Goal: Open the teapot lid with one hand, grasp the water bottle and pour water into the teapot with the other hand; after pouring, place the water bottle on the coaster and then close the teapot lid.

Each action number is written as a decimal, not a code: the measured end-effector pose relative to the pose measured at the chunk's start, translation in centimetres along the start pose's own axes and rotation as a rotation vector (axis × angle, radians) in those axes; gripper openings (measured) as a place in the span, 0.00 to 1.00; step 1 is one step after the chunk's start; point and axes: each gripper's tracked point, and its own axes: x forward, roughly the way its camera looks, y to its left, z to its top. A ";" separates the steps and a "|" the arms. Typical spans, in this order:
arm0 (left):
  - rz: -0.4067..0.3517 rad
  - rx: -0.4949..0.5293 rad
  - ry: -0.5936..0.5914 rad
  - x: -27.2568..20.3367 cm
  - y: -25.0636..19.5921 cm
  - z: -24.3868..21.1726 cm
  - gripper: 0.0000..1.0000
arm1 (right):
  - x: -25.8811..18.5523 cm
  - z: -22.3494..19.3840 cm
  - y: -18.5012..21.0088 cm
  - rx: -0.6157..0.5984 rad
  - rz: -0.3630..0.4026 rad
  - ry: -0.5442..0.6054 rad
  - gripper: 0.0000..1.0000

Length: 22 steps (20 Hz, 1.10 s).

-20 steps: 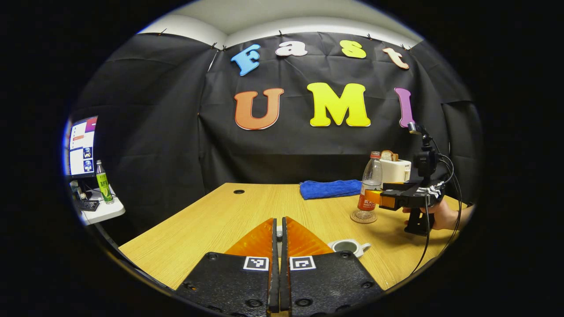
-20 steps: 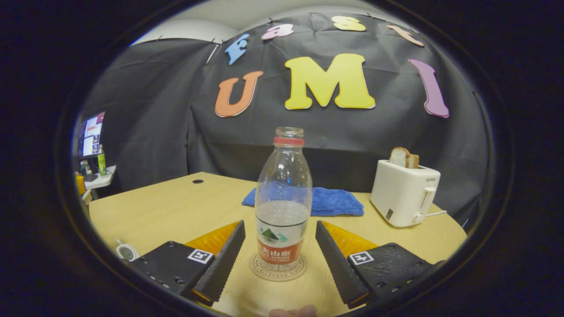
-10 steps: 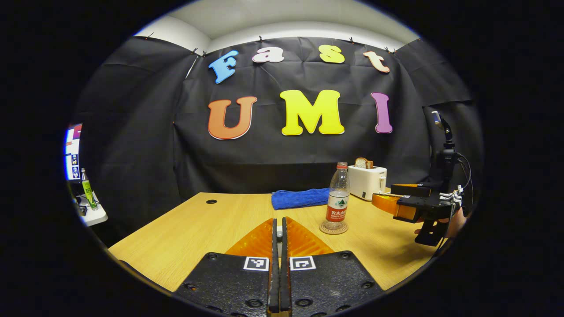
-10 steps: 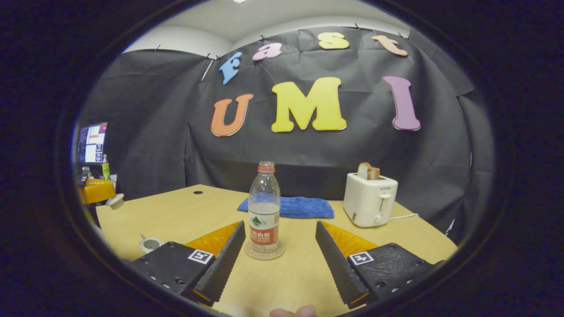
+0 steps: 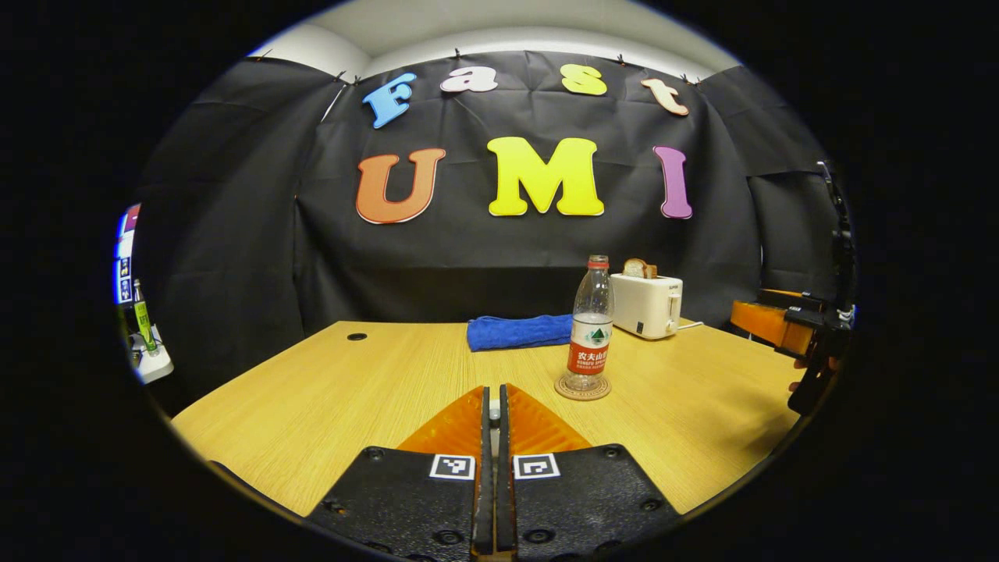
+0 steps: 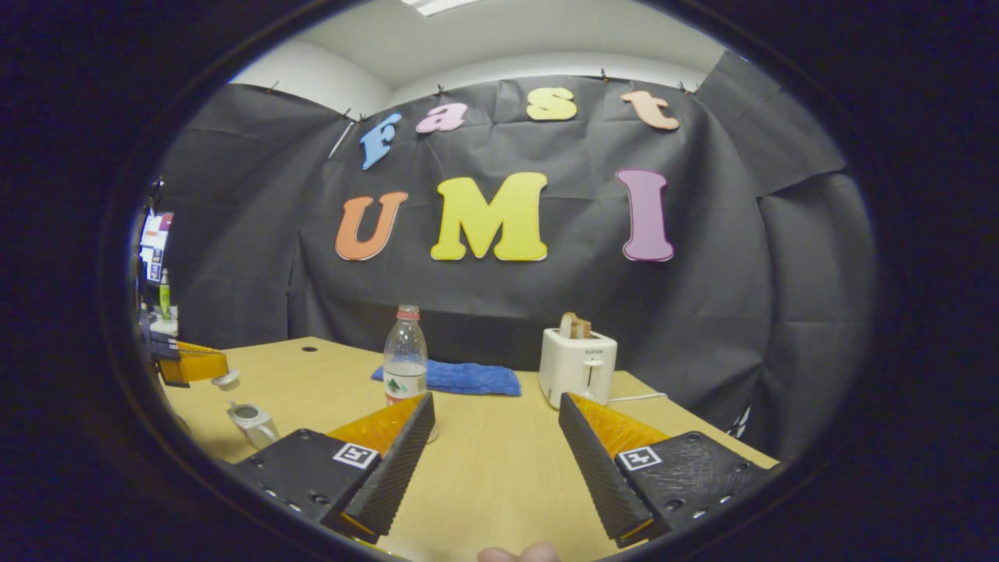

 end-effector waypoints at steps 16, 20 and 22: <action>0.002 -0.013 0.066 0.9 -1.1 -3.0 0.04 | -0.4 -1.5 -2.5 0.008 -0.034 0.011 0.95; 0.013 -0.011 0.071 0.8 -1.1 -3.0 0.05 | -0.5 -1.7 -2.4 0.012 -0.029 0.013 0.95; 0.020 -0.008 0.076 0.8 -1.0 -3.0 0.05 | -0.7 -1.7 -2.4 0.018 -0.028 0.011 0.95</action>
